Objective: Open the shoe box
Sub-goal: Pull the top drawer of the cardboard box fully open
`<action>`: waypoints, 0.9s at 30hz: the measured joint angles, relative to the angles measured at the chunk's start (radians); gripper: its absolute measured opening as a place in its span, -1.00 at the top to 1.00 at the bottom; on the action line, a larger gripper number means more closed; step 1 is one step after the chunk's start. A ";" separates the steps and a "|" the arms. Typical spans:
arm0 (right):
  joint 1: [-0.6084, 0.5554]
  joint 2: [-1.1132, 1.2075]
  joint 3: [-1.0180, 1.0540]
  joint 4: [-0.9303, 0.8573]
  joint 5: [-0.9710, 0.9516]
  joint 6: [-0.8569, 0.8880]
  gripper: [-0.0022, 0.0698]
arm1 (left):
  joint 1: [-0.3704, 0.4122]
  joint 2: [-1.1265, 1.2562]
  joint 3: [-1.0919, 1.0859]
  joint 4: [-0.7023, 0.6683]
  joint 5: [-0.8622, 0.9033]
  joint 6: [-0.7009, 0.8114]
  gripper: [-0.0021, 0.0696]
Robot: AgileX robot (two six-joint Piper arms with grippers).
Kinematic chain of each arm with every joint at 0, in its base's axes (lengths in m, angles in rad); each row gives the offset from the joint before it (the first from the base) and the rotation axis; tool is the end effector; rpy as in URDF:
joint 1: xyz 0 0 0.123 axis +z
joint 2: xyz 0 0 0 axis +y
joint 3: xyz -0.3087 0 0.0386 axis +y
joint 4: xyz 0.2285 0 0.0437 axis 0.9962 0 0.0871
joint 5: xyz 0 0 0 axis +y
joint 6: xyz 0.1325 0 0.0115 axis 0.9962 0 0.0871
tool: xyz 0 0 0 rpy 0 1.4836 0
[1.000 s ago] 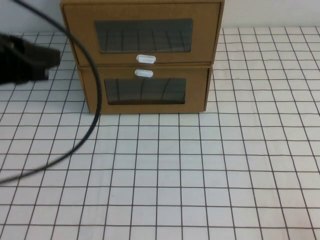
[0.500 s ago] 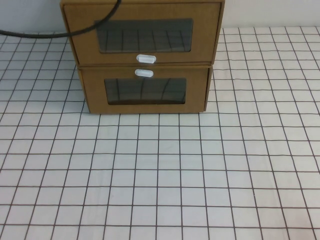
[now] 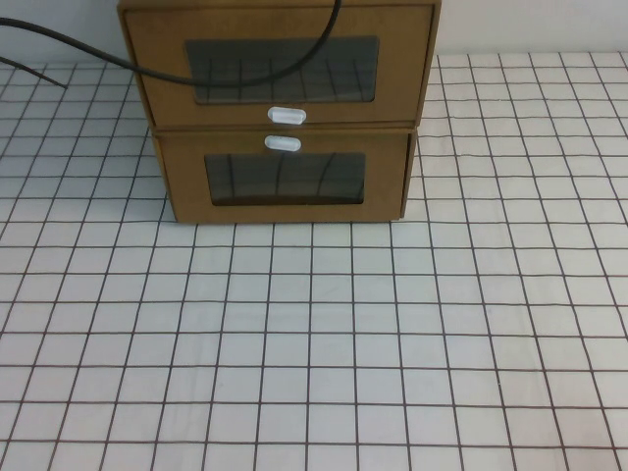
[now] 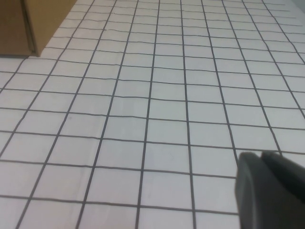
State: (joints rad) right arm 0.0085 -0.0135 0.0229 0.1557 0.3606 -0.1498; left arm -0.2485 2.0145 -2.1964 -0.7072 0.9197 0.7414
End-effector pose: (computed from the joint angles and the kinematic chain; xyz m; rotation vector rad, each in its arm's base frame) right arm 0.0473 0.0077 0.1624 -0.0497 1.8488 0.0538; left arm 0.4515 -0.1855 0.4134 0.8304 1.8751 -0.5548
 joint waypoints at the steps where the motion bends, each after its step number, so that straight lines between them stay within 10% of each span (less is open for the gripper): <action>1: 0.000 0.000 0.000 0.000 0.000 0.000 0.98 | 0.000 0.005 -0.002 0.005 0.002 0.001 0.95; 18: 0.000 0.000 0.000 0.625 -0.256 0.000 0.98 | 0.000 0.022 -0.004 0.045 0.036 0.001 0.95; 27: 0.000 0.139 -0.236 0.617 0.009 0.000 0.98 | 0.000 0.022 -0.006 0.055 0.038 0.001 0.95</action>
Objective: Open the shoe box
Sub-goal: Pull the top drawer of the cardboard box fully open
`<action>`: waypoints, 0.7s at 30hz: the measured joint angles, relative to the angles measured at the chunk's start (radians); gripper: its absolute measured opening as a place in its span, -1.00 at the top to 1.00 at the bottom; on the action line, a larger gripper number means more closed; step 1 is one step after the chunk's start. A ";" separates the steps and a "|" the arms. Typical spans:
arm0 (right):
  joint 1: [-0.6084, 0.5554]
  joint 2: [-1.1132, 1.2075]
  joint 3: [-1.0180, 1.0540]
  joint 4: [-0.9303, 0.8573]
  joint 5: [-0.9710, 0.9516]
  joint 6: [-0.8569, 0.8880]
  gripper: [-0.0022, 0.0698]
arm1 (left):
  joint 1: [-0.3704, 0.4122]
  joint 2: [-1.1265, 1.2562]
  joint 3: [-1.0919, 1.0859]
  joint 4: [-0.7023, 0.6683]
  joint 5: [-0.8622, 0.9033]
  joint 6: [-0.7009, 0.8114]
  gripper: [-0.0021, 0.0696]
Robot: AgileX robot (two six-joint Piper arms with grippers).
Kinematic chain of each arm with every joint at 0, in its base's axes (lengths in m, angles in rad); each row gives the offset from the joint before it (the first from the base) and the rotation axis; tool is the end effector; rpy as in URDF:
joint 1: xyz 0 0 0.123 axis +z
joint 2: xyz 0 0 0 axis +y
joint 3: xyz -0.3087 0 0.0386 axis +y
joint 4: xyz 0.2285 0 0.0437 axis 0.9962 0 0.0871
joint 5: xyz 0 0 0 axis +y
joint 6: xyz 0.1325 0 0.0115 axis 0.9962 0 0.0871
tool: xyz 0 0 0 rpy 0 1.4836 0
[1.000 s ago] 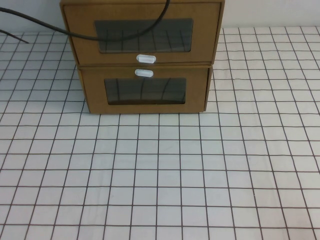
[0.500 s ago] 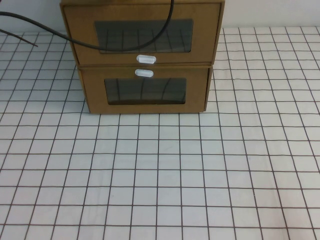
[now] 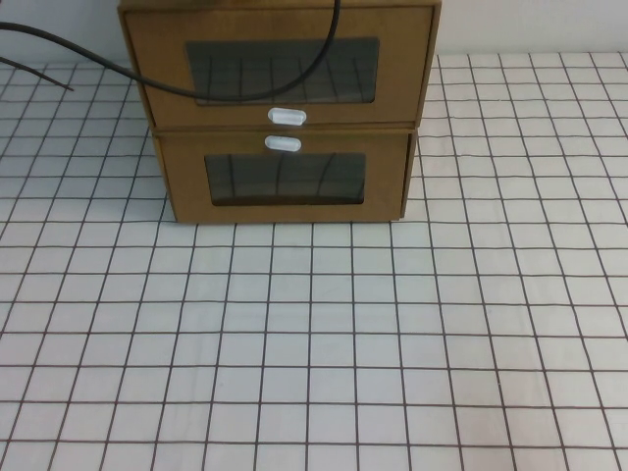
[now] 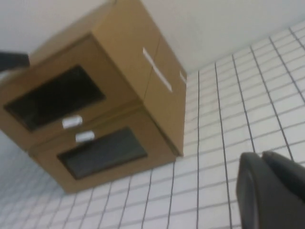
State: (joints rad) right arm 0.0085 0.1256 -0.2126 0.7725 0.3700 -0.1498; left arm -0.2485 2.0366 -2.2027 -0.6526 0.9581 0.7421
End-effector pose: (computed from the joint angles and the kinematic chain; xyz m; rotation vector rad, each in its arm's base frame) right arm 0.0502 0.0340 0.2509 0.2951 1.6818 0.6601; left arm 0.4557 -0.1838 0.3978 0.8809 1.9270 -0.5132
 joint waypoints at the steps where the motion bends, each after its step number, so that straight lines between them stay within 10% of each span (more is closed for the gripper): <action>1: 0.000 0.043 -0.038 -0.032 0.041 0.000 0.98 | 0.000 0.000 0.000 0.001 0.000 0.000 0.95; 13: 0.027 0.493 -0.336 -0.137 0.259 -0.247 0.98 | 0.000 0.000 -0.002 0.016 0.000 -0.002 0.95; 21: 0.239 0.752 -0.511 -0.151 0.267 -0.280 0.98 | 0.000 0.000 -0.002 0.018 0.000 -0.004 0.95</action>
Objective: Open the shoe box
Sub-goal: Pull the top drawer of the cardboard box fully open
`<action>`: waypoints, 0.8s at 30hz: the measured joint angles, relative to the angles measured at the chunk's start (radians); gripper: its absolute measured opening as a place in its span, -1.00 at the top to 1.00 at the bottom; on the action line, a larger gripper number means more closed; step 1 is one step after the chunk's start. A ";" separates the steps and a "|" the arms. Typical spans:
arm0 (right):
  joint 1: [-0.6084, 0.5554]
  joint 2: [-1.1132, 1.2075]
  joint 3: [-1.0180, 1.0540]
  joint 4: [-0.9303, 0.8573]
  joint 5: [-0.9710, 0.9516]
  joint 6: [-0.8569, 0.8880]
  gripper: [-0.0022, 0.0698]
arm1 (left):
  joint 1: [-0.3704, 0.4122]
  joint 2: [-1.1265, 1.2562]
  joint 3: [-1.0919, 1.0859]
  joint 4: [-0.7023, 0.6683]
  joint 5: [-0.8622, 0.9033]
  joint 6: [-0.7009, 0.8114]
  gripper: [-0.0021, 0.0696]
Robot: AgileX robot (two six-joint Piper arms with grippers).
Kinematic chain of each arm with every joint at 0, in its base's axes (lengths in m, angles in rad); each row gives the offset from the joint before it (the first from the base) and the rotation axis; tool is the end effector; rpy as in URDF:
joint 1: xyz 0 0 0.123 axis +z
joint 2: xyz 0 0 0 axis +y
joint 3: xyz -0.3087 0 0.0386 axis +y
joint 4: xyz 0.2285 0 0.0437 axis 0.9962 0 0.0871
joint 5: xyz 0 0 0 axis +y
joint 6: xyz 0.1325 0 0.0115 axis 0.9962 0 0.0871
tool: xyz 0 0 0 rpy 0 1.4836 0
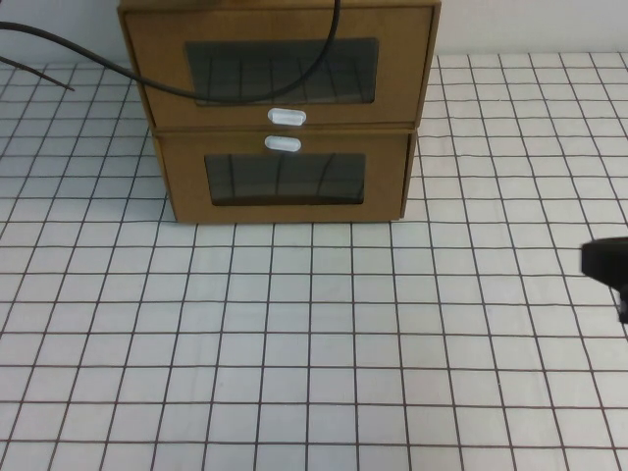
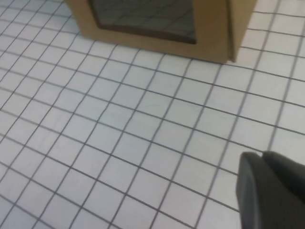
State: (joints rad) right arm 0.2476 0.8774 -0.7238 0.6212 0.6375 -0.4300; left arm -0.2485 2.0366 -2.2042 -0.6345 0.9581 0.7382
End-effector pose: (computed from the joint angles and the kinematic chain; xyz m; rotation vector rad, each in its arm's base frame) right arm 0.1508 0.0857 0.3219 -0.3731 2.1621 0.5775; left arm 0.4564 -0.1824 0.3971 0.8839 1.9322 -0.4944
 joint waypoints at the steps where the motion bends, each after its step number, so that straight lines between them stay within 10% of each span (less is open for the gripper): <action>1: 0.026 0.035 -0.026 -0.008 0.000 0.000 0.98 | 0.000 0.000 0.000 0.000 0.000 0.000 0.95; 10: 0.344 0.389 -0.329 -0.277 -0.011 0.142 0.98 | 0.000 0.000 -0.001 0.000 0.002 -0.003 0.95; 24: 0.725 0.710 -0.507 -1.389 -0.050 0.687 0.98 | 0.000 0.000 -0.002 0.000 0.003 -0.030 0.95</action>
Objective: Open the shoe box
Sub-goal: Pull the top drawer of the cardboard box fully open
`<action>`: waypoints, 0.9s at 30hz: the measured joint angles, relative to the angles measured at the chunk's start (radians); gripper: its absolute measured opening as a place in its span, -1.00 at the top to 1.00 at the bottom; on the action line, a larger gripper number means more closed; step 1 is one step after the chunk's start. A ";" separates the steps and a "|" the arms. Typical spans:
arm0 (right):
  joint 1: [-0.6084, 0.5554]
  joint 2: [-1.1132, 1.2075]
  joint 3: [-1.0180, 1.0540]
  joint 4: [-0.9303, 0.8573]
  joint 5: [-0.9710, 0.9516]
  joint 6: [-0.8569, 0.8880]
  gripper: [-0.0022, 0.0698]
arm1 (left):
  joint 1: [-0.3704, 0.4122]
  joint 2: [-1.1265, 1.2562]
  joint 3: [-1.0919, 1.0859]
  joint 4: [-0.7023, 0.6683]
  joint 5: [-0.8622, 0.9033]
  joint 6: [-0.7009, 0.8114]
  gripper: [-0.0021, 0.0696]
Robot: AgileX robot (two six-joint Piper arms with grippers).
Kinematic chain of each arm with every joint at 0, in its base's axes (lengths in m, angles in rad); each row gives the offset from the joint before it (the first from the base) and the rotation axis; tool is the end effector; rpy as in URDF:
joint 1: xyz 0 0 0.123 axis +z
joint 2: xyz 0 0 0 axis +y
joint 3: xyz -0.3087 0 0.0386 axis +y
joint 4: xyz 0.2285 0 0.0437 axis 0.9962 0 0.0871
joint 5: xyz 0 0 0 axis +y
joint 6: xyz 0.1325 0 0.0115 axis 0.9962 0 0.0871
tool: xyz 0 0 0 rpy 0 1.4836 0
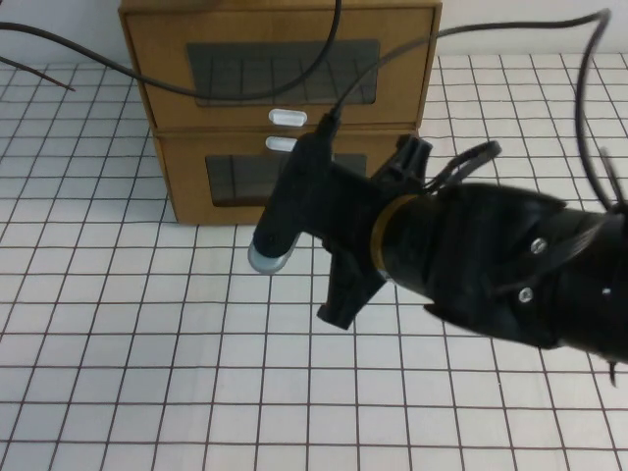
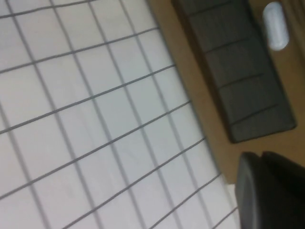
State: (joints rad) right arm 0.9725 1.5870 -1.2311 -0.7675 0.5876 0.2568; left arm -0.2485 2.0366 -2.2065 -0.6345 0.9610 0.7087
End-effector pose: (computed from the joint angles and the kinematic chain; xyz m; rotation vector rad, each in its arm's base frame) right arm 0.2482 0.2732 0.3118 -1.2661 1.8303 -0.1512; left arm 0.4560 -0.1824 0.3976 0.8584 1.9472 -0.5123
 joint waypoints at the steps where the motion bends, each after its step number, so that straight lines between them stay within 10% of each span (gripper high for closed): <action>1: 0.008 0.016 -0.002 -0.090 -0.010 0.041 0.97 | 0.000 0.000 0.000 0.000 0.000 -0.001 0.95; 13: 0.015 0.181 -0.006 -0.828 -0.024 0.471 0.43 | 0.000 0.000 0.000 0.000 0.002 -0.004 0.95; 27: 0.005 0.349 -0.174 -0.881 0.066 0.524 -0.13 | 0.000 0.000 0.000 0.000 0.002 -0.004 0.95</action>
State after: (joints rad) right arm 0.9773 1.9361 -1.4053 -1.6485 0.6540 0.7803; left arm -0.2485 2.0366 -2.2065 -0.6345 0.9632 0.7049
